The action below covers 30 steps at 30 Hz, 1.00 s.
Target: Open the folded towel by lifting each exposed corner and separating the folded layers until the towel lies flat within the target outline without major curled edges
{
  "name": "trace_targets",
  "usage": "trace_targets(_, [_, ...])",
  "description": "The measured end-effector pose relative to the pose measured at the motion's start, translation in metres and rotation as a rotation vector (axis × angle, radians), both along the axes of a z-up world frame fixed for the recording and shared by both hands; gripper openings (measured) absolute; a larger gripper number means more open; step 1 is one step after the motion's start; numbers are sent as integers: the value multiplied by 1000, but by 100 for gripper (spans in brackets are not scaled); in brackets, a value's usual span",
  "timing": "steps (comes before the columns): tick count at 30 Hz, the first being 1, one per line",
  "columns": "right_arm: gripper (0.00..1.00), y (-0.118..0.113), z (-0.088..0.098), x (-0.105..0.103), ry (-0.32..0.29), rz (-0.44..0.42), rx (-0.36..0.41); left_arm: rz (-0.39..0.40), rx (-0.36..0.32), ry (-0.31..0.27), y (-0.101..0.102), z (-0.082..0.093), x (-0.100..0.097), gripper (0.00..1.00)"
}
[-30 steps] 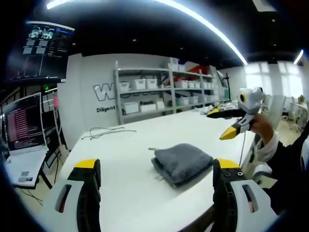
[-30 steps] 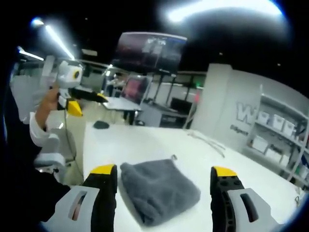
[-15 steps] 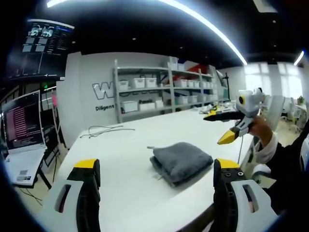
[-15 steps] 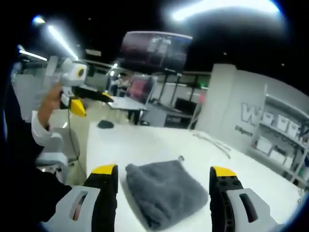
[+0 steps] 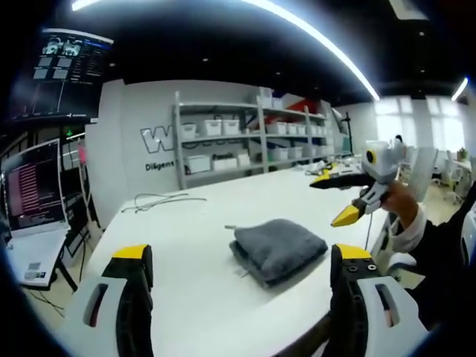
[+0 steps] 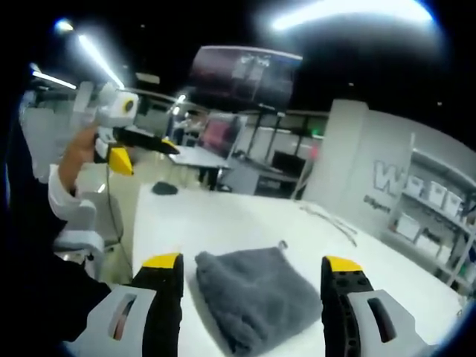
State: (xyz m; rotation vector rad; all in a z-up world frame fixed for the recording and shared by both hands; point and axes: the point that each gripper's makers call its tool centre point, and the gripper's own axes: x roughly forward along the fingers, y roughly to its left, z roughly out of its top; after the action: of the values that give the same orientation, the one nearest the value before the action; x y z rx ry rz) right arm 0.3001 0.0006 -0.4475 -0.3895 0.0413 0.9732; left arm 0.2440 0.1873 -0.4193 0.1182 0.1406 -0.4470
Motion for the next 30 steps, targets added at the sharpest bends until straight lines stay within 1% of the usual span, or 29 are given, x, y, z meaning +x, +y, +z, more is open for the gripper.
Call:
trace_targets(8, [74, 4, -2, 0, -3, 7, -3, 0, -3, -1, 1, 0, 1, 99])
trace_targets(15, [74, 6, -8, 3, 3, 13, -14, -20, 16, -5, -6, -1, 1, 99])
trace_targets(22, [72, 11, -5, 1, -10, 39, -5, -36, 27, -8, -11, -1, 0, 99])
trace_targets(30, [70, 16, -10, 0, -24, 48, -33, -35, 33, -12, -10, 0, -1, 99])
